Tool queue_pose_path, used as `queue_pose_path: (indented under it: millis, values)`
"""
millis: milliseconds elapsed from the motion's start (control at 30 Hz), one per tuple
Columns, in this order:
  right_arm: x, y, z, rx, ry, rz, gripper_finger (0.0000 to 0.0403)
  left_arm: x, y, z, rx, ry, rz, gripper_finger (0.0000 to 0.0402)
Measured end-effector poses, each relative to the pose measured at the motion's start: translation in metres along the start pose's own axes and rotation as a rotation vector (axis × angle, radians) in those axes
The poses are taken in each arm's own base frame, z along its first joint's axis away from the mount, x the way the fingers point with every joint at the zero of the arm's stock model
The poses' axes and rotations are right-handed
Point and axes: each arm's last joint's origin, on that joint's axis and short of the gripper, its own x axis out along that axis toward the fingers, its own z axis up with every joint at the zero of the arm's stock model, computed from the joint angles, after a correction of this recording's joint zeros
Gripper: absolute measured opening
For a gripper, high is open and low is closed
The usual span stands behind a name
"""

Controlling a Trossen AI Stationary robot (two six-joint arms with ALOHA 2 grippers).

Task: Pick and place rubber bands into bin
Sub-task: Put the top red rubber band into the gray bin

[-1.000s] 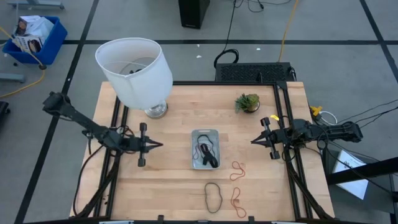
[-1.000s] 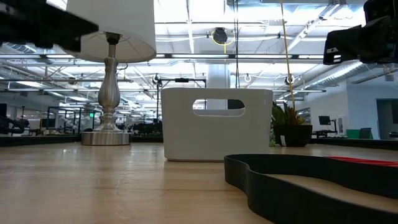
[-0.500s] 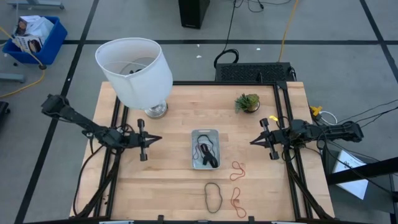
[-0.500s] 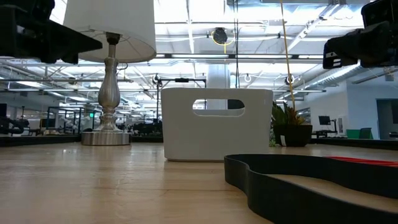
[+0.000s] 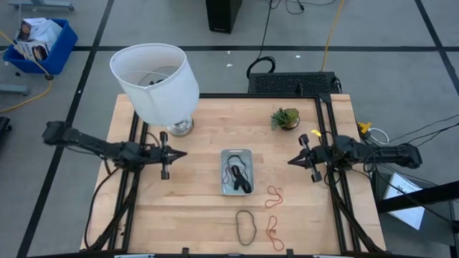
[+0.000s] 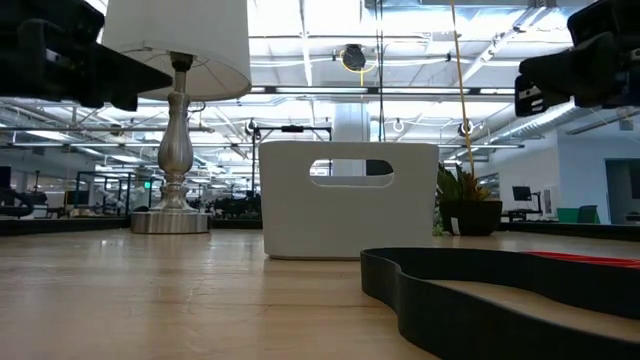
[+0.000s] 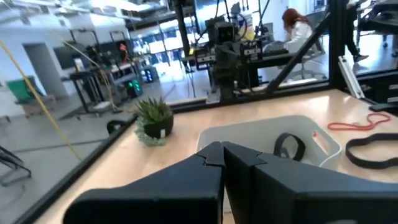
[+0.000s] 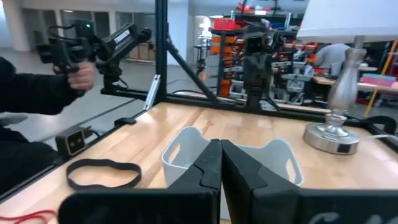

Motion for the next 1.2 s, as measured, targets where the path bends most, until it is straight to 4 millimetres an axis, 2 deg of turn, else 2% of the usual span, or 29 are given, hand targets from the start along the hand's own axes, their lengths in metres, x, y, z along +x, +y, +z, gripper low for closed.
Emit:
queue_pose_path:
  millis: [333, 500, 600, 667, 800, 933, 1033, 1200]
  values:
    - [0.007, -0.008, -0.007, 0.02, 0.108, -0.044, 0.0, 0.003, 0.012, -0.007, -0.036, 0.033, -0.056, 0.0008]
    - [0.019, -0.005, 0.023, 0.041, 0.188, 0.017, 0.0, 0.003, 0.013, -0.01, -0.057, 0.079, 0.007, 0.0022]
    - [0.031, 0.0, 0.029, 0.058, 0.315, 0.024, 0.0011, 0.003, 0.013, -0.011, -0.071, 0.089, 0.023, 0.0024]
    - [0.042, 0.003, 0.032, 0.054, 0.391, 0.002, 0.0028, 0.003, 0.013, -0.012, -0.081, 0.094, 0.022, 0.0024]
    - [0.064, 0.008, 0.025, 0.074, 0.566, -0.048, 0.0082, 0.003, 0.013, -0.012, -0.088, 0.096, 0.022, 0.0025]
    - [0.085, 0.018, 0.015, 0.124, 0.675, 0.069, 0.0147, 0.003, 0.013, -0.013, -0.095, 0.108, 0.022, 0.0025]
    - [0.094, 0.026, 0.006, 0.158, 0.75, 0.153, 0.019, 0.002, 0.013, -0.014, -0.109, 0.115, 0.021, 0.0026]
    - [0.101, 0.046, -0.009, 0.161, 0.821, 0.321, 0.0227, 0.002, 0.013, -0.014, -0.137, 0.115, 0.023, 0.0026]
